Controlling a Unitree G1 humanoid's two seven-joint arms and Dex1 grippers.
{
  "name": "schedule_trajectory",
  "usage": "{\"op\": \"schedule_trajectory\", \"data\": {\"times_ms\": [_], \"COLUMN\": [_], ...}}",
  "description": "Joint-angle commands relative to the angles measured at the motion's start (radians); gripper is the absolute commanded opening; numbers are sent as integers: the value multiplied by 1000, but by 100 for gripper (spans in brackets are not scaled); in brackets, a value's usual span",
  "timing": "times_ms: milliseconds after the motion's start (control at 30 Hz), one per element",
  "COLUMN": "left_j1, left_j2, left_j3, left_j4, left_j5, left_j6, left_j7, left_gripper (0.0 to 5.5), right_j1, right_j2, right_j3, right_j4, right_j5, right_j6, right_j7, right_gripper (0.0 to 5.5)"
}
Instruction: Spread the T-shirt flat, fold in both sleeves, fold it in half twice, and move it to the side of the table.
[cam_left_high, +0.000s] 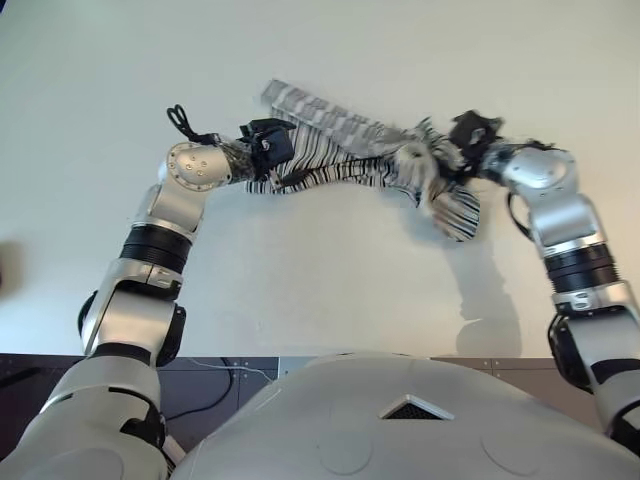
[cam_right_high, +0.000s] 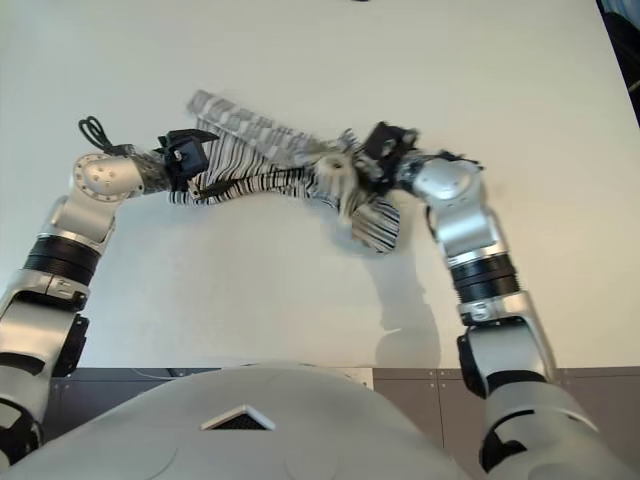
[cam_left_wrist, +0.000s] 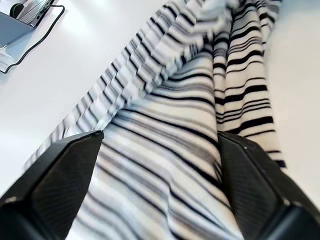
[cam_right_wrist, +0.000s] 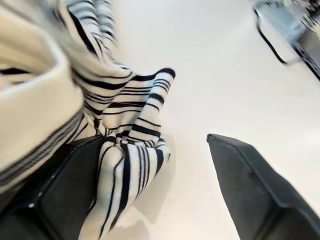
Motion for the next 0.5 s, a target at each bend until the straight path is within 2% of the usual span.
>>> {"op": "schedule_trajectory", "data": {"times_ms": [33, 167, 300, 400, 500], "left_j1": [189, 271, 193, 89, 35], "left_j2": [154, 230, 248, 176, 121], "left_j3": [3, 54, 123, 215, 259], "left_j4": [52, -118, -76, -98, -128], "left_j5": [37, -96, -120, -202, -212], "left_j6": [47, 43, 32, 86, 149], "left_j7": [-85, -215, -180, -113, -35], "left_gripper": [394, 394, 394, 394, 394], "right_j1": [3, -74, -79, -54, -46], "right_j2": [-81, -25, -3, 53, 47], "right_j3": [-64, -141, -205, -99, 55], "right_j4": [213, 182, -46, -136, 53], "right_j5": [-57, -5, 145, 168, 2], "right_j6": [-17, -80, -67, -66, -136], "right_j7": [-122, -219, -92, 26, 32], "right_gripper": [366, 366, 366, 366, 366]}}
